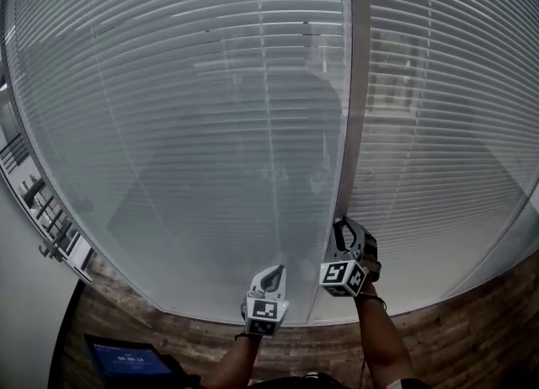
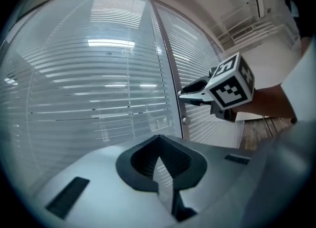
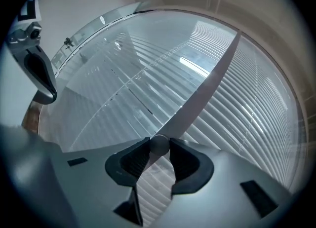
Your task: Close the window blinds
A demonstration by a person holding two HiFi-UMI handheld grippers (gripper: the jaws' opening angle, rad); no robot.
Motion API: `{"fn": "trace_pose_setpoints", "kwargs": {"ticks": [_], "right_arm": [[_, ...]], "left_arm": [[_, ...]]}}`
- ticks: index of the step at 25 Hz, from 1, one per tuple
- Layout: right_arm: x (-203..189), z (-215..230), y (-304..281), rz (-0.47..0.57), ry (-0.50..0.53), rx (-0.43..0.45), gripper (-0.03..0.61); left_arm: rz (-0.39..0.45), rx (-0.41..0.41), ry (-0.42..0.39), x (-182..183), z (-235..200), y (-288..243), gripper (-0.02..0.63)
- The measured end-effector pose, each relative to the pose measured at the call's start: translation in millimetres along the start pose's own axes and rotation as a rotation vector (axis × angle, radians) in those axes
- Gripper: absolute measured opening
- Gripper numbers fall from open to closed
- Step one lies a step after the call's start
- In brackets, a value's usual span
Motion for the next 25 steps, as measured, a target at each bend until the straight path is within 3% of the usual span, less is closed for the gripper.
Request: {"fn": "trace_pose_setpoints", "kwargs": {"ticks": [2,7,10,13,18,25], "right_arm": [[-1,1,3,0.009,-0.096,0.011,0.129],[-20,15,3,0.056,-0.743,0.128,0.141],[-27,22,1,0.126,-0.990,0.219,0.141],[-26,22,2,0.133,-1.033,0.257,0.144],[-26,25,-4,0.128,-1.075,0.239,0.135],[-18,24,-3,0.079,-0.954,0.173,0.126]], "left_arm": [[-0.001,0.002,0.007,0,-1,0,0.000],[-0.010,0.001,0.010,-3,1,1,0.000],[-0.017,-0.003,0.022,-4,1,0,0.000],[-0.014,-0.004,0.051,-3,-2,0,0.000],[-0.008,0.006,0.047,-1,-6,0,0.000],[-0.029,-0.007,0.043,0,-7,4,0.000]]}}
Point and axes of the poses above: the fingertips, and each gripper's own axes: y backward along the fingers, z to its right, x out of its top, the point moved 7 cm from there along y, backward along the fingers, and after that the axes turned 10 degrees about -y, right-handed, at the moved point
